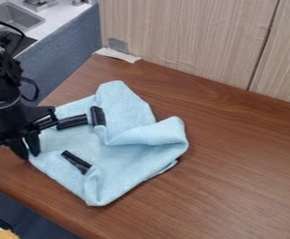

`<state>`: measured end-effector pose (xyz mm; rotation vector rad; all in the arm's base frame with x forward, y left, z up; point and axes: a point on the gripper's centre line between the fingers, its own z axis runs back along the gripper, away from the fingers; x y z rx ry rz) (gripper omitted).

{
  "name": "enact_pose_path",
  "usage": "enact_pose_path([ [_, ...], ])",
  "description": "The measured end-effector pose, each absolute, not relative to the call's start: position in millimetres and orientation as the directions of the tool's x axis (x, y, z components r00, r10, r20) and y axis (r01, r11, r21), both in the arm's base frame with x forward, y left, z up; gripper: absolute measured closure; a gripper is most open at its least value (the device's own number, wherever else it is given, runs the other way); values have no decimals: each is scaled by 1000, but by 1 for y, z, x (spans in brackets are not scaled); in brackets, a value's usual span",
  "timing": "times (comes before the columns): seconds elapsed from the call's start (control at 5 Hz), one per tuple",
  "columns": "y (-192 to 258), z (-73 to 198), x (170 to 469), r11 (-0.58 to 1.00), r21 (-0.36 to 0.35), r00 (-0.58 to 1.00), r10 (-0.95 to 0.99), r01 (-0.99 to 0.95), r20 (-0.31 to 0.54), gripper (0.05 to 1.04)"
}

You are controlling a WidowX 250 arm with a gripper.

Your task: Fold the cloth from bottom left to top right

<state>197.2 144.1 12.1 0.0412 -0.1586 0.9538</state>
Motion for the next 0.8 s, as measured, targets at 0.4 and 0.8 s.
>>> enact_pose_path([
  [0.4,136,12,201,611,-28,601,786,-791,144,1032],
  [0.8,113,55,220,670,-56,657,739,-741,150,1032],
])
